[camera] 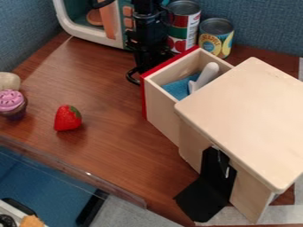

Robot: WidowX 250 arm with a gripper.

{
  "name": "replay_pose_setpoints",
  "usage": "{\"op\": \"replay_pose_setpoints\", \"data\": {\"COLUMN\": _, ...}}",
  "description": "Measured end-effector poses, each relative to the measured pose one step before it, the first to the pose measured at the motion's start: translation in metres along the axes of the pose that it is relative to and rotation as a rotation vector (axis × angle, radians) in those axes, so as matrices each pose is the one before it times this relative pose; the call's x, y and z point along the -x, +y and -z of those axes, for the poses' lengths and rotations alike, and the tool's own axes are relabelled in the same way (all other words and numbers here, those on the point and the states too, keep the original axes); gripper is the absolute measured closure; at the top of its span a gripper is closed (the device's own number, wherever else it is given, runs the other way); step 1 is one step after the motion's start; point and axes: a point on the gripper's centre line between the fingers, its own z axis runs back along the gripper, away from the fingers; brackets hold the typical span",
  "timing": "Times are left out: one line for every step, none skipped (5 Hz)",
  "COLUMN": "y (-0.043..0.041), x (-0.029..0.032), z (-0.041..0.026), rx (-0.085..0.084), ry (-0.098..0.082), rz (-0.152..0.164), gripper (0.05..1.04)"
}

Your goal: Open the drawer

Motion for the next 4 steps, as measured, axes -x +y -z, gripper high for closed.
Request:
{"op": "replay_pose_setpoints", "data": {"y": 0.00011, "x": 0.00212, "z": -0.00079, "rx": 0.0048, "ry": 0.0164, "rz": -0.0078, "gripper": 0.895}}
{"op": "replay_pose_setpoints", "data": {"y": 0.00212, "x": -0.00090, "z": 0.00043, "rx": -0.0063, "ry": 0.0096, "rz": -0.0445, "gripper": 0.650}}
{"op": "replay_pose_setpoints", "data": {"y": -0.00026, "x": 0.00105, "z": -0.00052, "rx": 0.0038, "ry": 0.0017, "rz": 0.0141, "gripper": 0.332}}
{"op": "replay_pose_setpoints", "data": {"y": -0.00582, "x": 0.00425, "z": -0.02072, "rx": 0.0035, "ry": -0.0557, "rz": 0.0279, "gripper": 0.093}}
